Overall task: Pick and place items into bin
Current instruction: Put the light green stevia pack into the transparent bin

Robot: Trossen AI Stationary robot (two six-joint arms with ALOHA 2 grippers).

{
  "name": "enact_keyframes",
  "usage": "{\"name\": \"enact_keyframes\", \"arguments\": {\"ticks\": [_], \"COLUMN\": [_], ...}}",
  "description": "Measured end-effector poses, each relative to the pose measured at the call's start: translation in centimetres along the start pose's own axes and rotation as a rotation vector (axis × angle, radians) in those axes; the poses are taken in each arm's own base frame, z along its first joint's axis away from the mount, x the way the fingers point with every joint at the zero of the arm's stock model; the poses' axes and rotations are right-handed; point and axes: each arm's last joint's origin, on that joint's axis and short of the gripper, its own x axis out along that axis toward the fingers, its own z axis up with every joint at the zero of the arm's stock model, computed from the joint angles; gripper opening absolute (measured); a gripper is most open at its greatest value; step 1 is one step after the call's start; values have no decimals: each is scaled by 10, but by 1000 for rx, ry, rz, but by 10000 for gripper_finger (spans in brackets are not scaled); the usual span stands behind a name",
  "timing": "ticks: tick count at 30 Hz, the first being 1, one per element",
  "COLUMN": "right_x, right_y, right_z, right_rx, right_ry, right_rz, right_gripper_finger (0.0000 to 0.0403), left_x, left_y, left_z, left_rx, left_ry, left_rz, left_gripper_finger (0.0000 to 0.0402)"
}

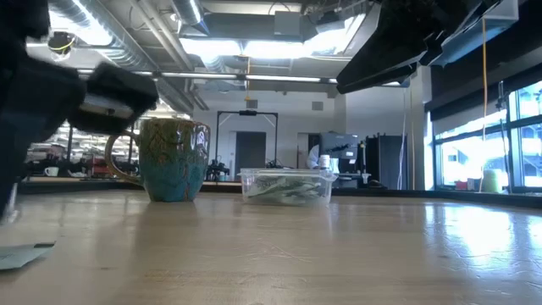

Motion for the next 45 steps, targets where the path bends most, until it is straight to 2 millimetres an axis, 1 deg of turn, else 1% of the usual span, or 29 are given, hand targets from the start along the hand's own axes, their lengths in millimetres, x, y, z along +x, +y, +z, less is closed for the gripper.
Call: {"name": "enact_keyframes", "arguments": {"ticks": [6,11,16,19,22,29,32,40,45], "right_x": [0,0,0,0,0,0,0,0,0], "right_y": [0,0,0,0,0,0,0,0,0], "right_z": [0,0,0,0,0,0,0,-1,-1], "right_rx": [1,-1,-3,-3,-4,-6,-6,-7,-7], "right_ry": [-1,0,1,1,2,4,4,5,5], "right_rz": [0,0,0,0,0,-2,-2,-2,-2], "right_gripper_finger": [141,141,141,141,141,141,141,141,141], "left_x": [12,13,13,14,14,14,14,14,12], "left_y": [4,8,9,10,10,9,9,10,10], "left_z": [-3,-3,-4,-4,-4,-5,-5,-5,-5], "left_rx": [-42,-48,-40,-33,-22,-17,-17,14,16], "left_ry": [35,41,46,48,49,51,52,54,50], "left_rz": [-30,-43,-39,-36,-30,-20,-19,-8,-8], "left_gripper_finger": [80,58,32,23,28,73,75,23,4]}}
